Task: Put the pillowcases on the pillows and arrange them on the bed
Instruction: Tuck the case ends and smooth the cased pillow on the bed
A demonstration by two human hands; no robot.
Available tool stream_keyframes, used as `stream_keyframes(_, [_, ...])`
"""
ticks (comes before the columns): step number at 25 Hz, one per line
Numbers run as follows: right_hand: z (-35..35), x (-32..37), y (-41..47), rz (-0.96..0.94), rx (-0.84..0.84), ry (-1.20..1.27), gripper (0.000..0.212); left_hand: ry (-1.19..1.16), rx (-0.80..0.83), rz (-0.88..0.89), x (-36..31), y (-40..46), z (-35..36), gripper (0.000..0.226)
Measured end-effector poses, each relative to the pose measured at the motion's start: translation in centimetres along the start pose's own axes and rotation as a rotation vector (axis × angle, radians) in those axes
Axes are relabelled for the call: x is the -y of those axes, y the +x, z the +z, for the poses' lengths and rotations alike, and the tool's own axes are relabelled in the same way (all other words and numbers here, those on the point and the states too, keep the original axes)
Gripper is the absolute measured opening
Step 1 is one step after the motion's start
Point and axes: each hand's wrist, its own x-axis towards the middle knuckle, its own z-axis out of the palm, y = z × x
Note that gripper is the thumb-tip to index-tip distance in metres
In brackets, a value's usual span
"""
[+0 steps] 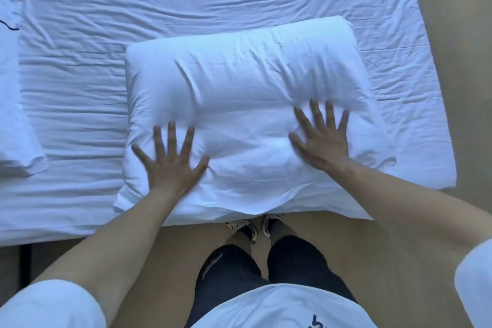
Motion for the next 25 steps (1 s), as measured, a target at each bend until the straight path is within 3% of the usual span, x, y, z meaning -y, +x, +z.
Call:
stream_keyframes(3, [5.3,-2.1,-1.8,-0.034,-0.041,-0.014,0.072,-0.091,0.041,-0.193,0.9,-2.6,4.5,0.081])
stream_keyframes(11, [19.2,-1.6,-1.0,-0.149,-0.263,0.144,0.069,-0.178,-0.073,-0.126,1.0,-2.8,15.9,0.086])
stream_keyframes(16, [15.4,-1.3,-0.4,-0.109,-0.120,0.154,0.069,-0.156,0.048,-0.209,0.4,-3.4,12.4,0.089])
stream_keyframes(21, [9.7,0.2,-1.1,0.003,-0.005,0.188,0.068,-0.422,0.095,-0.479,-4.5,-4.1,4.7,0.098])
stream_keyframes(25, [3.3,2.4,4.2,-0.023,-0.119,0.343,0.043,-0.430,-0.049,-0.253,-10.0,1.3,-0.8,0.081])
